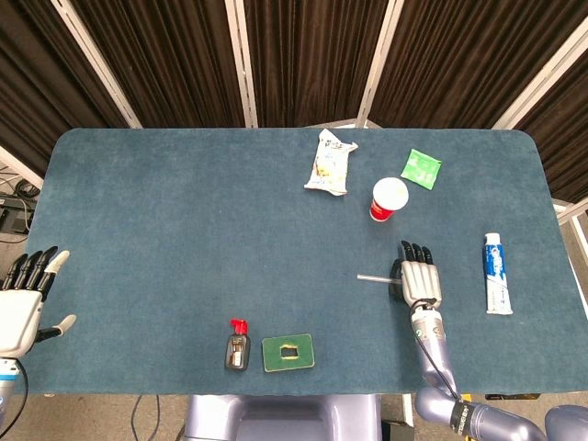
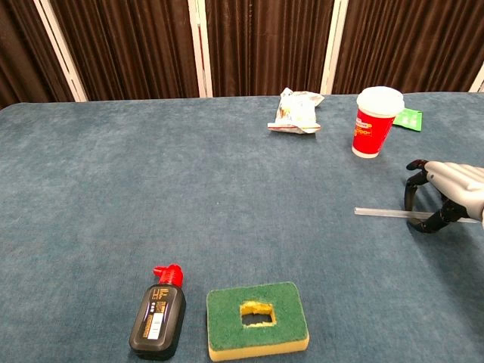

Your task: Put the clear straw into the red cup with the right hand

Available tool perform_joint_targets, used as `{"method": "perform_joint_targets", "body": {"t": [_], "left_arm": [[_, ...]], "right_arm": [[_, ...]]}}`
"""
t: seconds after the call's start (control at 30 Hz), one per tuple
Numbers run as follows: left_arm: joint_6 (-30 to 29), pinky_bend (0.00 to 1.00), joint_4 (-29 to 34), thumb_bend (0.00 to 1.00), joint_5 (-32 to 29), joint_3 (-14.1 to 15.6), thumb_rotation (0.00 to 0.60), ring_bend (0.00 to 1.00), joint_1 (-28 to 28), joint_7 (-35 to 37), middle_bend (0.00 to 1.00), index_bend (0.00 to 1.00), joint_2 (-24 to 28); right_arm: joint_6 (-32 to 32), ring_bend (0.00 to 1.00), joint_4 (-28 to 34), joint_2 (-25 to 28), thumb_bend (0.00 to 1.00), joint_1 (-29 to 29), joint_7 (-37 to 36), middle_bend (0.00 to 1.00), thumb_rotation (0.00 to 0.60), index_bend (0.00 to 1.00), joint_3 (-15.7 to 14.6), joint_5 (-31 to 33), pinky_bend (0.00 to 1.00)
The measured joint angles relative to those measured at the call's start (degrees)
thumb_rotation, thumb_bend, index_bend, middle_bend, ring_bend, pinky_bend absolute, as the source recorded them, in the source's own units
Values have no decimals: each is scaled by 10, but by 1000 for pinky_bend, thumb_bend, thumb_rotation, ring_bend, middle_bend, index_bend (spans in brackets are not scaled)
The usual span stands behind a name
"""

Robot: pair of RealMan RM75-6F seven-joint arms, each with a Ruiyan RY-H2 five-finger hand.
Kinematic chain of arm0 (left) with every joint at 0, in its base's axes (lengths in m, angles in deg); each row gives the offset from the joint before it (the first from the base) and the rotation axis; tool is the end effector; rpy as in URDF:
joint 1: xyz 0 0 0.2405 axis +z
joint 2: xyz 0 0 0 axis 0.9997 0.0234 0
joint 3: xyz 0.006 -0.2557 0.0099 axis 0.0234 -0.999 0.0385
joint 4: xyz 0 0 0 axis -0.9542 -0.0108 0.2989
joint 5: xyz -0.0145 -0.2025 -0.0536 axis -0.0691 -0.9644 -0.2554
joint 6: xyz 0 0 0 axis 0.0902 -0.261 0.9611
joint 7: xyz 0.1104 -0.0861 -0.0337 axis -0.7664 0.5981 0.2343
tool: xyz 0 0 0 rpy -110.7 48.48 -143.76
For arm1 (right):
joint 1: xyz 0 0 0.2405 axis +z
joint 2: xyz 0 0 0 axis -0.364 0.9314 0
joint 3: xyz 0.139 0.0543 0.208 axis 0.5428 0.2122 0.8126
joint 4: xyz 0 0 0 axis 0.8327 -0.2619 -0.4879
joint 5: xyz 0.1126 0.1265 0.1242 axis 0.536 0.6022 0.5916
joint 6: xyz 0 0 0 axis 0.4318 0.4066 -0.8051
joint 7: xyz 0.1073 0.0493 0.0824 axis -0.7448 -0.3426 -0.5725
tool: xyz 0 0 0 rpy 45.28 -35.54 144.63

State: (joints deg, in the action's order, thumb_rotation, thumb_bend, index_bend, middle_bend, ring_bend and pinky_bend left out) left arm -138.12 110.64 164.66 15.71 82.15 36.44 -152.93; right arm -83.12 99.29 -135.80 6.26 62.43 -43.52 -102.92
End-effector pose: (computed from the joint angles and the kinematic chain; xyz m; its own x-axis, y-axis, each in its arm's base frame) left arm -0.3044 0.1852 0.1464 0.4586 0.0314 0.8881 0.8882 -0.0477 -0.4569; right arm -0.2513 -0.3075 -0.0377 0.3796 -0.2667 0.8859 -0.9049 0.0922 0.4155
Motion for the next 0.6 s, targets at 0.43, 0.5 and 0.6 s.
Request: {"method": "perform_joint_targets", "body": {"t": [0.43, 0.5, 0.6], "left_arm": [[1, 0, 1, 175, -1, 0, 600, 0, 0, 2, 0, 0, 1], [1, 0, 1, 175, -1, 0, 600, 0, 0, 2, 0, 0, 1], [1, 0, 1, 178, -1, 0, 600, 0, 0, 1, 0, 0, 1]], "right_arm": [[-7, 0, 28, 10, 415, 0, -15, 67, 600, 524, 4, -14, 0], [-13, 0, 45, 18, 414, 1, -19, 67, 600, 524, 5, -25, 0], [-23, 0, 78, 33, 414, 0, -26, 68, 600, 524, 8, -41, 0]]}}
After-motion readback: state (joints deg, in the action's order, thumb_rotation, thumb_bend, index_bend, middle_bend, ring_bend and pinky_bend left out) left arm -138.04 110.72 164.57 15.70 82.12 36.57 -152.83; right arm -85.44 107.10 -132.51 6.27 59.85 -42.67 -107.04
